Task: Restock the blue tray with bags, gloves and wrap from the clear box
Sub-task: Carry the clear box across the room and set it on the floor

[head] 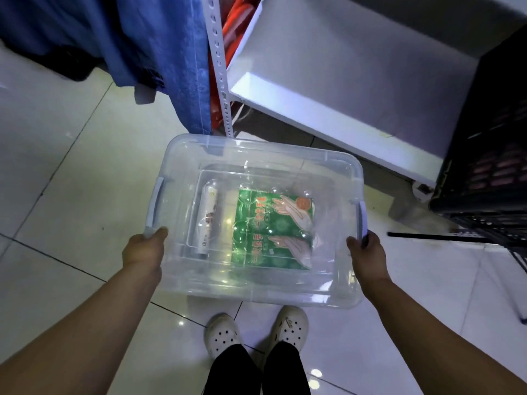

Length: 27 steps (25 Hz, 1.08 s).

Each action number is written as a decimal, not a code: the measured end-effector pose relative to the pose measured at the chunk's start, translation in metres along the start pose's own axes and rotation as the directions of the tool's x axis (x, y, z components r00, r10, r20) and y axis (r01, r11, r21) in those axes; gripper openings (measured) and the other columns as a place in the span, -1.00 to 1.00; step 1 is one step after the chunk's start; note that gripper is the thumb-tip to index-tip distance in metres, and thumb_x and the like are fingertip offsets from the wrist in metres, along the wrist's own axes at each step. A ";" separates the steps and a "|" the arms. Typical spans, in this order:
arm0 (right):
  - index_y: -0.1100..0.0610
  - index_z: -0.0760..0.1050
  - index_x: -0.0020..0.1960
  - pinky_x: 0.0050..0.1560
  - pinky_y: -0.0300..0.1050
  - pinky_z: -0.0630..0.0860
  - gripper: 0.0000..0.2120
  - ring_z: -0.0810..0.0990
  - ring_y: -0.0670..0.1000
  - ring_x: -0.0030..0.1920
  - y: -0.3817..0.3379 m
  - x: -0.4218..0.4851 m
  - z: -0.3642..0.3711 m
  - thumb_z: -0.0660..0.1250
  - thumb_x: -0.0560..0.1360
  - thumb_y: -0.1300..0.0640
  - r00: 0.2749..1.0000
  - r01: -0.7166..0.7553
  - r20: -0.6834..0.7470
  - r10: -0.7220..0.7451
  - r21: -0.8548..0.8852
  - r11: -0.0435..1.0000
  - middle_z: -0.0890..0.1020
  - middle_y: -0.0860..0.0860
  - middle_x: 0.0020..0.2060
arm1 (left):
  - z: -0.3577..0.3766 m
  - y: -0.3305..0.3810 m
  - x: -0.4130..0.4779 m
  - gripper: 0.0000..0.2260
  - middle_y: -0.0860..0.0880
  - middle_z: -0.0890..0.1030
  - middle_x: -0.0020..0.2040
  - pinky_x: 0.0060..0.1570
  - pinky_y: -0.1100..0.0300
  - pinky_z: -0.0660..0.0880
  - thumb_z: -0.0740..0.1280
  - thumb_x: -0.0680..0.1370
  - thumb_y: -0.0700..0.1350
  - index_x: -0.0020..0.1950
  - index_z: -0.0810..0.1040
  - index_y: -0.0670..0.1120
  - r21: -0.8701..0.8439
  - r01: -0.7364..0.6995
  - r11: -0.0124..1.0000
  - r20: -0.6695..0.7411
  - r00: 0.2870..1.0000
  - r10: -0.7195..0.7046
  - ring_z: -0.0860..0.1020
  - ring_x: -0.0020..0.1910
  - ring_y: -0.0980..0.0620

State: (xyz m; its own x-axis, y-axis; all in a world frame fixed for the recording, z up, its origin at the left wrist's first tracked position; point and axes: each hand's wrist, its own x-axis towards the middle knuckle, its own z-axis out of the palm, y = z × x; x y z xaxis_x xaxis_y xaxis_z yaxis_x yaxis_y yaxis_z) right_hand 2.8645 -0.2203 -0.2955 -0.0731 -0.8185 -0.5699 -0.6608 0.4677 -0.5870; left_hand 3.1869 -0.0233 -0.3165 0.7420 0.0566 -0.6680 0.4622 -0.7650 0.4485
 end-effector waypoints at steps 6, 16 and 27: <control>0.12 0.43 -0.15 -0.08 0.03 0.43 -0.89 0.49 0.17 -0.20 -0.062 -0.060 -0.097 0.31 0.50 0.10 0.999 -0.035 -0.025 0.039 0.157 0.987 0.49 0.09 -0.27 | -0.047 0.066 -0.097 -0.68 -0.14 0.52 -0.10 -0.01 0.04 0.44 0.40 0.46 0.00 0.06 0.52 -0.20 -0.096 -0.085 0.992 -0.015 0.996 0.084 0.49 -0.13 -0.13; 0.24 0.43 -0.04 -0.22 -0.05 0.37 -0.70 0.41 0.12 -0.31 -0.115 -0.092 -0.181 0.30 0.50 -0.02 0.971 -0.093 -0.173 0.167 0.372 0.924 0.46 0.18 -0.27 | -0.041 0.221 -0.171 -0.69 -0.37 0.57 -0.09 -0.03 -0.11 0.52 0.39 0.44 -0.07 -0.02 0.51 -0.31 0.032 -0.365 0.930 0.099 0.927 0.361 0.56 -0.04 -0.35; 0.35 0.43 0.02 -0.03 0.02 0.42 -0.56 0.48 0.21 -0.12 -0.123 -0.078 -0.142 0.23 0.52 -0.08 0.806 -0.253 -0.395 0.441 0.444 0.859 0.49 0.24 -0.14 | -0.001 0.316 -0.148 -0.45 -0.18 0.48 0.27 0.22 -0.18 0.45 0.40 0.43 -0.24 0.38 0.31 -0.08 0.216 -0.656 0.723 0.470 0.719 0.512 0.49 0.18 -0.23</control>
State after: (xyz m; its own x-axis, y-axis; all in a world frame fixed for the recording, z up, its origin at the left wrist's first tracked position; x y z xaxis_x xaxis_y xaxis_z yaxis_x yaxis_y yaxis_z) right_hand 2.8455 -0.2610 -0.0970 -0.6454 -0.5851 -0.4910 -0.2175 0.7570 -0.6161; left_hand 3.2229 -0.2726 -0.0753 0.5420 -0.6525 -0.5297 -0.2572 -0.7288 0.6346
